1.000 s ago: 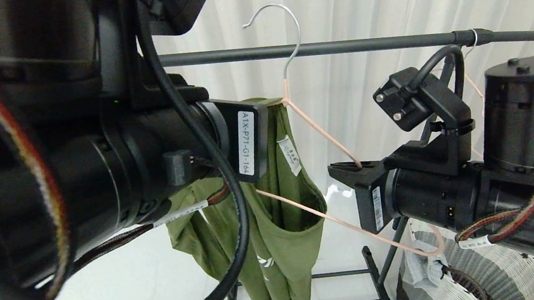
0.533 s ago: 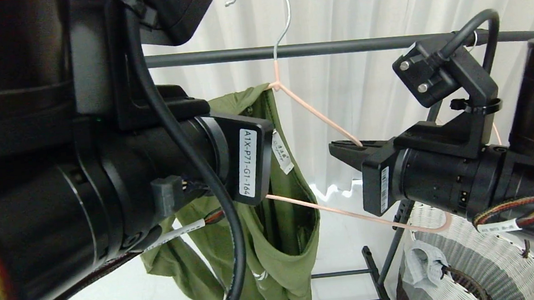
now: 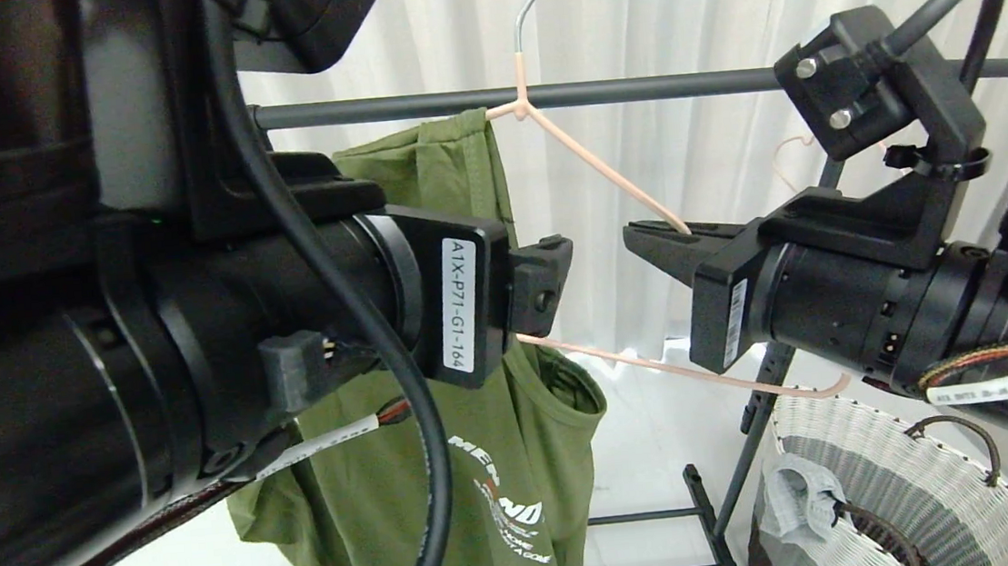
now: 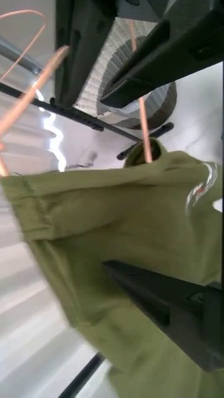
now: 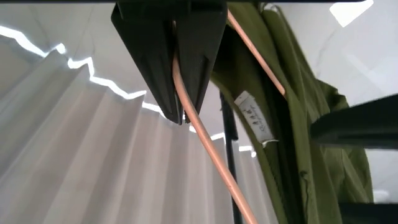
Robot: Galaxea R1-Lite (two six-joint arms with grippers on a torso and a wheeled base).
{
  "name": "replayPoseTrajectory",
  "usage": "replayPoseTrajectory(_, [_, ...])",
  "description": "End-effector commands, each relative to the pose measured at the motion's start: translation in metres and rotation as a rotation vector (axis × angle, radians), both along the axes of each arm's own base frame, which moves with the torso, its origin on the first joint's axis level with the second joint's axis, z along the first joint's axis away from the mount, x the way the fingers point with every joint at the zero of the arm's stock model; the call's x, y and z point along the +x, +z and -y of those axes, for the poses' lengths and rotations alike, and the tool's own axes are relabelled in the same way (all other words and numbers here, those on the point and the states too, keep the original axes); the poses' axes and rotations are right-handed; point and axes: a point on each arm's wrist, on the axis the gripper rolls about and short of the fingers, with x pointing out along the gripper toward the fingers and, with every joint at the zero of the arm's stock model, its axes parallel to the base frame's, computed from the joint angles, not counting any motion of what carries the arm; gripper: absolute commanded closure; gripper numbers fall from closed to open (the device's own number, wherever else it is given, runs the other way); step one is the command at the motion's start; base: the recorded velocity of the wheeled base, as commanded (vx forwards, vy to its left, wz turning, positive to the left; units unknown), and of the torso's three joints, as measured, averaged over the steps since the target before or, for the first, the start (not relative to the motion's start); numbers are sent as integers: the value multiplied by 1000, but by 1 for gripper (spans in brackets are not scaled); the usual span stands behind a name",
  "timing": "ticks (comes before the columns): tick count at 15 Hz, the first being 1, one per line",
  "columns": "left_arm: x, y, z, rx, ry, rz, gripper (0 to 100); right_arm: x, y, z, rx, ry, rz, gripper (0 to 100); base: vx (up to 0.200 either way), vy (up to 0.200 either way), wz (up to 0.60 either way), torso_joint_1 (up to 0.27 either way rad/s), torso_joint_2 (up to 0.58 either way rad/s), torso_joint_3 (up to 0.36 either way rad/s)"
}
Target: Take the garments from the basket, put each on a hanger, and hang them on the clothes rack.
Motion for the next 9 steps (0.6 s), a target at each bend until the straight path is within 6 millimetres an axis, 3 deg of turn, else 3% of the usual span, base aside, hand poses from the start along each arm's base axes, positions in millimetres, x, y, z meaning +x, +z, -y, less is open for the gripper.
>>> replayPoseTrajectory(1, [-3,5,-7,-20,2,10,0,-1,-2,4,-11,-5,10,100,0,0,0,0,0,0])
replayPoseTrajectory(6, [-31,2,-64,168,-56,126,0,-7,-8,33,-46,-44,37,100,0,0,0,0,0,0])
replayPoseTrajectory(9, [-28,-8,-89,351,-80,181,0,-9,-6,40,-60,-53,63,100,0,0,0,0,0,0])
